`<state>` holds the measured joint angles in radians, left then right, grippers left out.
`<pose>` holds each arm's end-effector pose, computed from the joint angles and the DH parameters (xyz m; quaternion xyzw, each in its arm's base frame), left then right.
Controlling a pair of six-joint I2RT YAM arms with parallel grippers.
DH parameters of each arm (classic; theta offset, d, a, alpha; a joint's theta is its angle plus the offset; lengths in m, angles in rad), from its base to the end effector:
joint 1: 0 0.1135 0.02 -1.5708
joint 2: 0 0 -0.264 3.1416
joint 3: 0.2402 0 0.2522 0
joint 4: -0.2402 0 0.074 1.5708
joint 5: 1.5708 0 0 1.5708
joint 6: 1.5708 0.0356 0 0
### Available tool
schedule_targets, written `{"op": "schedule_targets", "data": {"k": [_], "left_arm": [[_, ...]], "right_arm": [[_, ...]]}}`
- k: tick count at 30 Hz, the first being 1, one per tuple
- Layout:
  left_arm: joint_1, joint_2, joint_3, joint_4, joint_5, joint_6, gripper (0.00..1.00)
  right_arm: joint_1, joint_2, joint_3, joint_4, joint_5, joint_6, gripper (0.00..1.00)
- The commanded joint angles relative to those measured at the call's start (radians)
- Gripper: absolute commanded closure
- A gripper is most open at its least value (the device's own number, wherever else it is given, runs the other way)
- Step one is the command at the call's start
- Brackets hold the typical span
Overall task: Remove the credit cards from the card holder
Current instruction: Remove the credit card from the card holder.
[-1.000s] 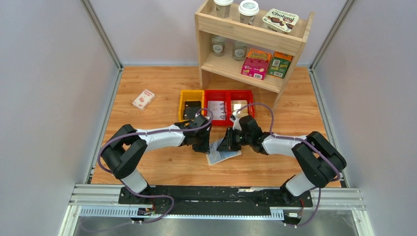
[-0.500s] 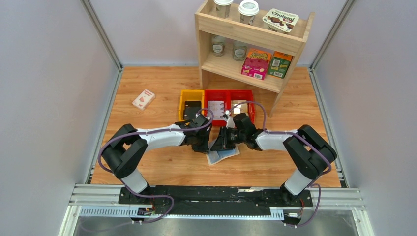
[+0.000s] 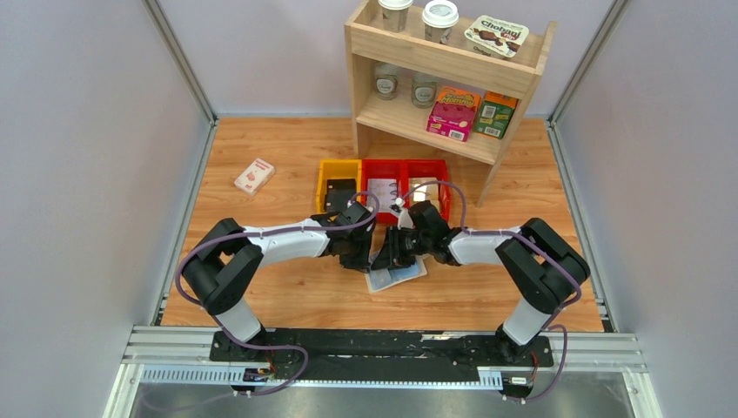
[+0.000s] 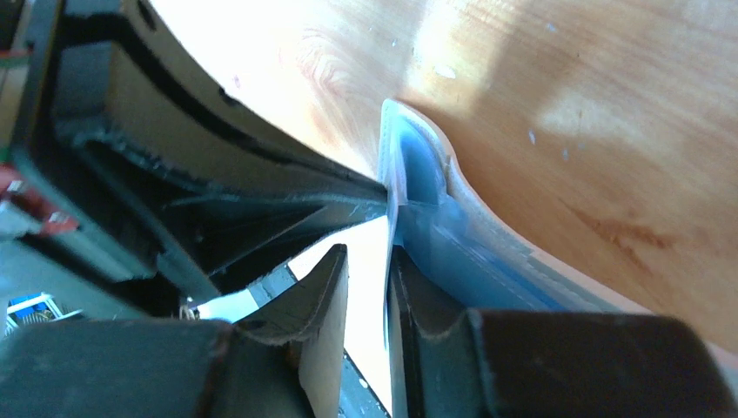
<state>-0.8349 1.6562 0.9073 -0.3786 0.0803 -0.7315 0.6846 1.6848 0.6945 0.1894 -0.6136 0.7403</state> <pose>0.2058 -0.2315 0.1548 0.0592 0.9730 -0.1827 0.1280 0.2243 0.2096 0.1298 -0.0888 0.8864 0.4458 0.0879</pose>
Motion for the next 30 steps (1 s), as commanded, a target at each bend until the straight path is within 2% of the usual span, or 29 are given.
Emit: {"op": "schedule_targets", "data": {"k": [1,23,30], "left_arm": [[-0.006,0.06,0.004,0.014,-0.017,0.017,0.91],[-0.006,0.079,0.015,0.003,-0.008,0.023,0.92],[-0.006,0.08,0.015,0.006,-0.005,0.023,0.92]], "right_arm": [[-0.011,-0.106,-0.032,0.045,-0.069,-0.005,0.77],[-0.151,-0.221,-0.138,0.047,-0.137,-0.044,0.85],[-0.192,-0.246,-0.154,0.001,-0.129,-0.067,0.93]]}}
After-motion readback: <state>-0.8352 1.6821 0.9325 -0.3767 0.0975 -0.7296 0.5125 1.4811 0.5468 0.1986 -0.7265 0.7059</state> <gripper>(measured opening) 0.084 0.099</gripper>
